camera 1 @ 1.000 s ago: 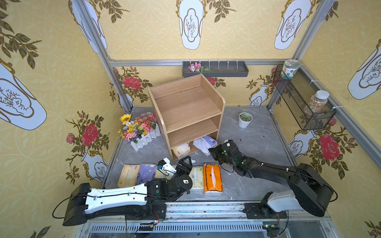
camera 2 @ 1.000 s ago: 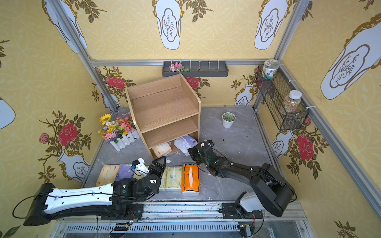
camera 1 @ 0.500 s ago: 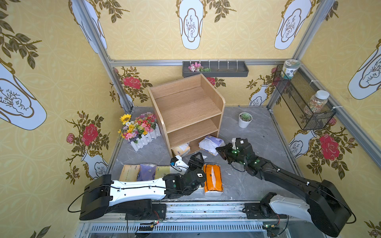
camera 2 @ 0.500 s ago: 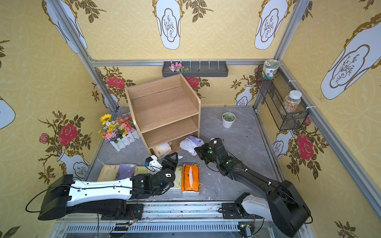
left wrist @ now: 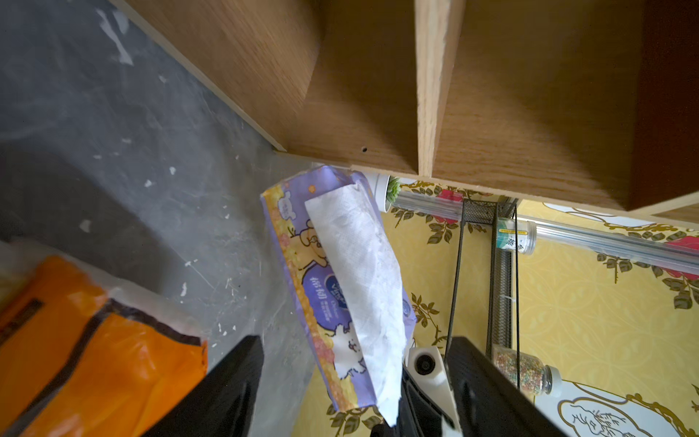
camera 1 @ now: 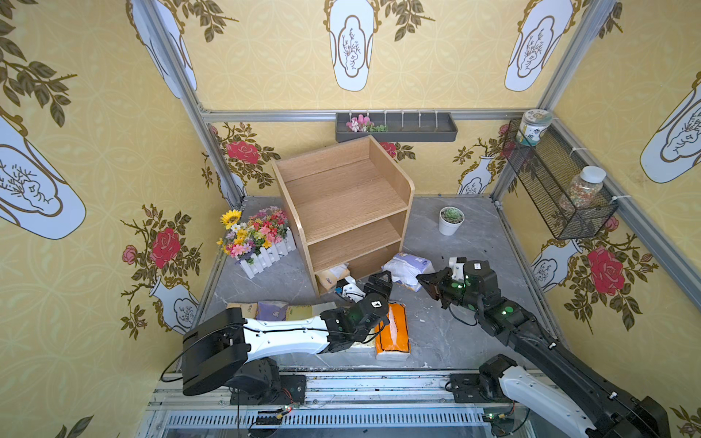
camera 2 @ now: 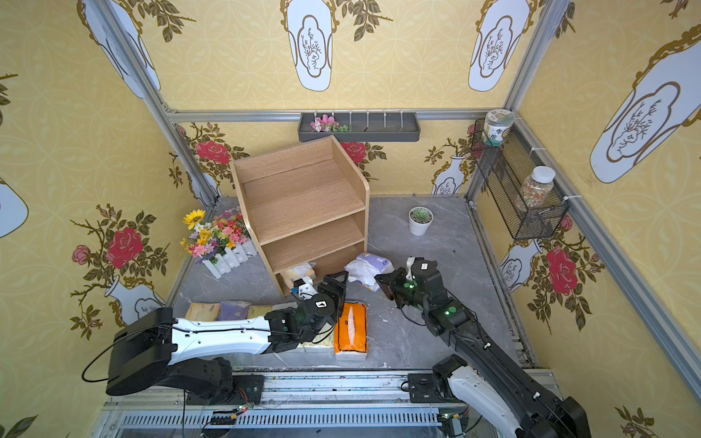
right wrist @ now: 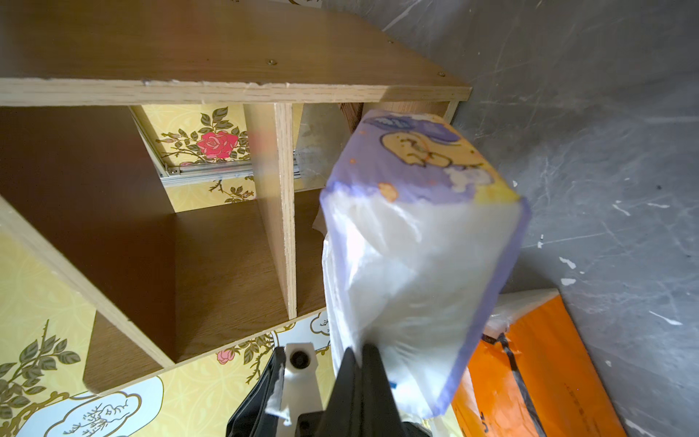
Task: Remove the tissue boxes from the shelf
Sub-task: Pick up a box of tissues from the shelf.
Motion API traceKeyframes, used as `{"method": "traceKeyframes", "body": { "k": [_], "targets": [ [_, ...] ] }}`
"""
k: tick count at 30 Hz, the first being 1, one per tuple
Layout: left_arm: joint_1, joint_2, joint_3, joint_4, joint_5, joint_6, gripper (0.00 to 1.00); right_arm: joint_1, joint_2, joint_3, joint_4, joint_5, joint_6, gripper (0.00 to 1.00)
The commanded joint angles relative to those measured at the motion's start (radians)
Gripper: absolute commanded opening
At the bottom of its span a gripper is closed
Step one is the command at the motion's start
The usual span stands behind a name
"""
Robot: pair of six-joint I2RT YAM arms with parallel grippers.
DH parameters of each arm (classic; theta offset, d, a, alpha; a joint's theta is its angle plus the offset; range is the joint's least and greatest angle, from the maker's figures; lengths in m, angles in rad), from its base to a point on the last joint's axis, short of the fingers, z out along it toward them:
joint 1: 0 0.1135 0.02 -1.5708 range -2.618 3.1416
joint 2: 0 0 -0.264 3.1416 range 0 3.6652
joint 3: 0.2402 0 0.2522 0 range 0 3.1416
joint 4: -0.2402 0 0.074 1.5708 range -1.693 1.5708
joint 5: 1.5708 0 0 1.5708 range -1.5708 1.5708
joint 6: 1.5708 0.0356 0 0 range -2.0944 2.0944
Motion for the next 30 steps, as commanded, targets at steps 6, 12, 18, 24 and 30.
{"method": "traceKeyframes", "body": {
  "k": [6, 12, 18, 24, 30],
  "targets": [
    [0.020, 0.159, 0.068, 0.216, 0.180, -0.075, 0.90, -0.057, -0.108, 0.012, -0.071, -0.093, -0.031, 0.00],
    [0.048, 0.263, 0.120, 0.343, 0.228, -0.102, 0.90, -0.076, -0.150, 0.015, -0.096, -0.127, -0.002, 0.00],
    [0.053, 0.286, 0.166, 0.324, 0.214, -0.096, 0.57, -0.078, -0.192, 0.005, -0.175, -0.097, -0.025, 0.00],
    [0.053, 0.266, 0.172, 0.277, 0.200, -0.085, 0.42, -0.078, -0.229, -0.008, -0.218, -0.076, -0.053, 0.00],
    [0.053, 0.243, 0.200, 0.195, 0.208, -0.027, 0.36, -0.079, -0.271, 0.064, -0.391, 0.031, -0.217, 0.55]
  ]
}}
